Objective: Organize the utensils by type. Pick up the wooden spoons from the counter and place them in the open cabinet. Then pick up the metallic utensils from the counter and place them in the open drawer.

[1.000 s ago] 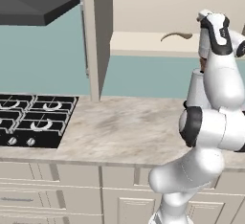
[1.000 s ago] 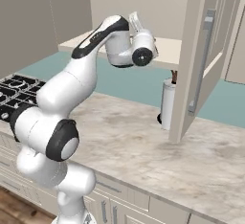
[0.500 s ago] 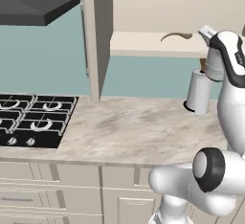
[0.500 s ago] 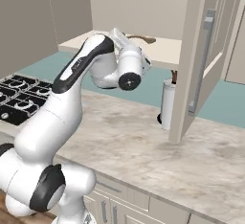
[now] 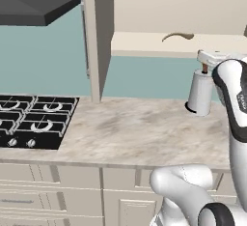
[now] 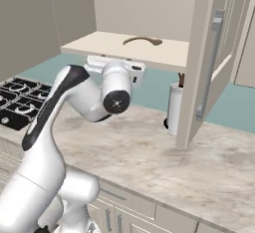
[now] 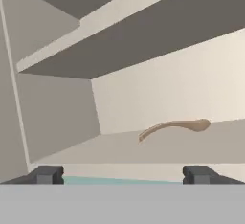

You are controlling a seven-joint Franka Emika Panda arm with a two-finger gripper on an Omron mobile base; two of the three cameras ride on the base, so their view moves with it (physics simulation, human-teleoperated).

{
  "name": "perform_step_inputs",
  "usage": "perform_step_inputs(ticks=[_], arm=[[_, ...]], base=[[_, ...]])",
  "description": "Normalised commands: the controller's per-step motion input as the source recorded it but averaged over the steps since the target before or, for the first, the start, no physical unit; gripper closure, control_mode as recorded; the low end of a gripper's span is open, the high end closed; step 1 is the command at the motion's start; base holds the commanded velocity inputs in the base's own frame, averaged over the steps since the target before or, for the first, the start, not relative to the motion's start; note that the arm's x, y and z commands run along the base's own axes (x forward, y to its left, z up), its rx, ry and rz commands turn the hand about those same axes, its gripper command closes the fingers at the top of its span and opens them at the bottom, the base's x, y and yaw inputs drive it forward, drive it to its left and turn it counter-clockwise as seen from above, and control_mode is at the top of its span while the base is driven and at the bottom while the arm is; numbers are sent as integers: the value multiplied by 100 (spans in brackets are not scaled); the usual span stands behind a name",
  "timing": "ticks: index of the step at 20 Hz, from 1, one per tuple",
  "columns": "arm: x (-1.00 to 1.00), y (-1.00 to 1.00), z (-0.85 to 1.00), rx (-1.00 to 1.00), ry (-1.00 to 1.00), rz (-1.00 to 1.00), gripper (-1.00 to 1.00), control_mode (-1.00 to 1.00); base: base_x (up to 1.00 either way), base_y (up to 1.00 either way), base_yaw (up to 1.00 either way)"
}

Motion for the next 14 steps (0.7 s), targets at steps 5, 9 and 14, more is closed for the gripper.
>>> perform_step_inputs(ticks=[5, 9, 14], arm=[[-99, 80, -39, -93, 18, 0, -100, -100], [-65, 94, -49, -94, 36, 0, -100, -100], [-18, 69, -26, -74, 37, 0, -100, -100]], base=[[0, 0, 0], [0, 0, 0], [0, 0, 0]])
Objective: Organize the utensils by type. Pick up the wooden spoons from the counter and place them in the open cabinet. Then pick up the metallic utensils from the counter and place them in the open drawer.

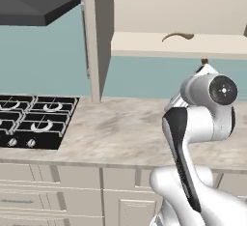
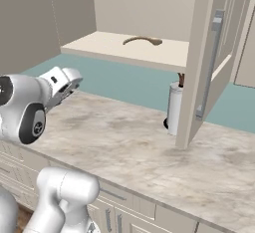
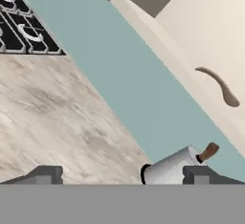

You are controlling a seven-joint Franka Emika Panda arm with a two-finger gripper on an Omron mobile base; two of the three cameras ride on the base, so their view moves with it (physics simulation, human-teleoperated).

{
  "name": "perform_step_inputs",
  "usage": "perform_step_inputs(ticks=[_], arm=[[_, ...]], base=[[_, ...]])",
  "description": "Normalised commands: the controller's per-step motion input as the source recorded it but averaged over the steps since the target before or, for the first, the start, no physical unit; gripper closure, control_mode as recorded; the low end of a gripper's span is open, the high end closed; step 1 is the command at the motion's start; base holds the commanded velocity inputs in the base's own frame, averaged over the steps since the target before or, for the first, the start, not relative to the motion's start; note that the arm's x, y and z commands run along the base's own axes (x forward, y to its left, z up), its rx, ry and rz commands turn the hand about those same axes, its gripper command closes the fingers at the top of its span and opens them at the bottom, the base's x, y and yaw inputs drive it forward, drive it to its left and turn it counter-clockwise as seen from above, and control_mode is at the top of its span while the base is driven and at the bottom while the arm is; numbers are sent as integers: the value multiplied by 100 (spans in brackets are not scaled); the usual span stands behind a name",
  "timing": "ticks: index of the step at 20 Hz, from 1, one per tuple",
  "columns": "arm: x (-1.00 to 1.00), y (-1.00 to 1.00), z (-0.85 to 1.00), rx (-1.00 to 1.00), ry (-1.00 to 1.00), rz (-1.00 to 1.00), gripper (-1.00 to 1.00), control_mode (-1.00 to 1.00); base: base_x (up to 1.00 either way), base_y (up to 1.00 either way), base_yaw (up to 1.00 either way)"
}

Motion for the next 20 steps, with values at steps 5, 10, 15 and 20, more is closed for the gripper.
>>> perform_step_inputs(ticks=[5, 10, 15, 20], arm=[[0, 2, -21, -19, 17, 0, -100, -100], [-1, -38, -58, 1, 12, 0, -100, -100], [-1, -34, -84, 2, 6, 0, -100, -100], [-11, -22, -47, 0, 0, 0, -100, -100]], base=[[0, 0, 0], [0, 0, 0], [0, 0, 0], [0, 0, 0]])
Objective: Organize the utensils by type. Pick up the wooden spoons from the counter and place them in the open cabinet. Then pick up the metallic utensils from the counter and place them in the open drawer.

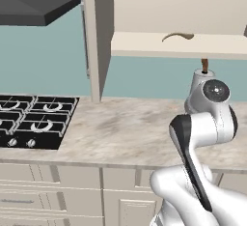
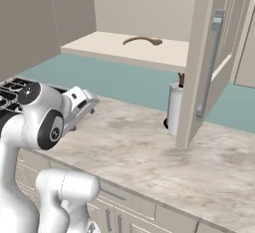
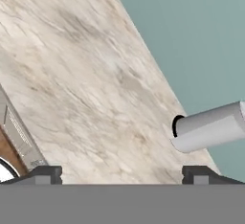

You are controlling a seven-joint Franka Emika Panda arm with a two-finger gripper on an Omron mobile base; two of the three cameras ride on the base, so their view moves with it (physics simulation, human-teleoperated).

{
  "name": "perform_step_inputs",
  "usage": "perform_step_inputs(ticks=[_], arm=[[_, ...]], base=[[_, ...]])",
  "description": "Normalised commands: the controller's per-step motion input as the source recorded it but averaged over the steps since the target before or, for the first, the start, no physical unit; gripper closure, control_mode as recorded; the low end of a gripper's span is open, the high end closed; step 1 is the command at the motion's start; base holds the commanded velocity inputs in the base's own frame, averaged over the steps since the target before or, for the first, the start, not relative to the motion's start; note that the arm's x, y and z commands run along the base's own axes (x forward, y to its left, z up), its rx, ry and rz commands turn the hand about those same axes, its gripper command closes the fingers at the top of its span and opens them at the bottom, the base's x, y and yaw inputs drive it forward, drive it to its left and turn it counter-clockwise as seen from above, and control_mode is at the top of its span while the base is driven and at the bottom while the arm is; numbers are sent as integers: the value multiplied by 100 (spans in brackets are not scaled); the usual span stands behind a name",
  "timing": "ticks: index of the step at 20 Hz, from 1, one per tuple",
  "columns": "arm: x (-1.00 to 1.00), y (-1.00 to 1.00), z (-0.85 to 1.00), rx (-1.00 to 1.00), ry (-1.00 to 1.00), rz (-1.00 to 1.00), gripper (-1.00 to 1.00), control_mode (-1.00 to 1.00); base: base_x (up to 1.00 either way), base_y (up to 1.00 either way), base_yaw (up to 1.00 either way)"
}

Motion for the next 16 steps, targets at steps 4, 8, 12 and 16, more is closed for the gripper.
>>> perform_step_inputs(ticks=[4, 8, 12, 16], arm=[[-31, -13, -19, 0, -1, 0, -100, -100], [-37, -21, -13, 2, -5, 0, -100, -100], [-30, -5, -14, 0, -2, 0, -100, 100], [0, 0, 0, 0, 0, 0, -100, 100]], base=[[0, 0, 0], [0, 0, 0], [-10, -1, 0], [-54, -2, 0]])
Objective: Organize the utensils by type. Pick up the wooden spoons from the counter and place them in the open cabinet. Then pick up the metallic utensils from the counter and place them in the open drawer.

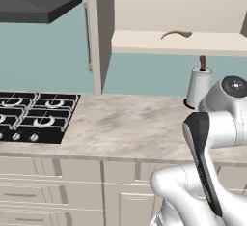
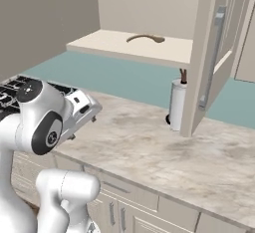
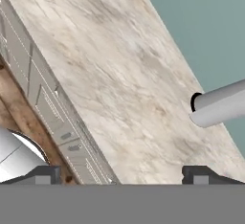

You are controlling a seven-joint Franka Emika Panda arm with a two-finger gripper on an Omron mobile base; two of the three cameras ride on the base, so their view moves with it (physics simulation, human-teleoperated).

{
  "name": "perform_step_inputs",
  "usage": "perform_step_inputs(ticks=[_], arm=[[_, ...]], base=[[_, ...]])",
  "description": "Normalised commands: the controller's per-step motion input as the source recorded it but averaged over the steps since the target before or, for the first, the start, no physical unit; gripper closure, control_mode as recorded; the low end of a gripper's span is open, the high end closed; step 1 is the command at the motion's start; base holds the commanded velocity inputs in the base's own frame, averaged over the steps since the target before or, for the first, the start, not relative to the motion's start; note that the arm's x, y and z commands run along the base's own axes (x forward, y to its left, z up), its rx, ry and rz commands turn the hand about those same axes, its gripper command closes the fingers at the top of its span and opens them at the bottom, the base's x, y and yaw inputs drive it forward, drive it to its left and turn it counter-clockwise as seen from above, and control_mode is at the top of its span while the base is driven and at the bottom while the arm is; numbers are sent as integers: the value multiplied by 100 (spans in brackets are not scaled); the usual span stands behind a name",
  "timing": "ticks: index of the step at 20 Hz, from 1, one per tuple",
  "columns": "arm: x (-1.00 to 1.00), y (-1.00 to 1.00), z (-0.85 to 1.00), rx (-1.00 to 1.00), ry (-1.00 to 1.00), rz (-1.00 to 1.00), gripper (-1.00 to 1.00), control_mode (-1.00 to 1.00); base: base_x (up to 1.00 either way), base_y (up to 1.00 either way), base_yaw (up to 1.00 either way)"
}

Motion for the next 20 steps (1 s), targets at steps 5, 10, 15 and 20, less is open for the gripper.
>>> perform_step_inputs(ticks=[5, 10, 15, 20], arm=[[0, 0, 0, 0, 0, 0, -100, 100], [0, 0, 0, 0, 0, 0, -100, 100], [0, 0, 0, 0, 0, 0, -100, 100], [0, 0, 0, 0, 0, 0, -100, 100]], base=[[-60, 0, 17], [-37, 4, 33], [-24, 13, 48], [-29, 16, 52]])
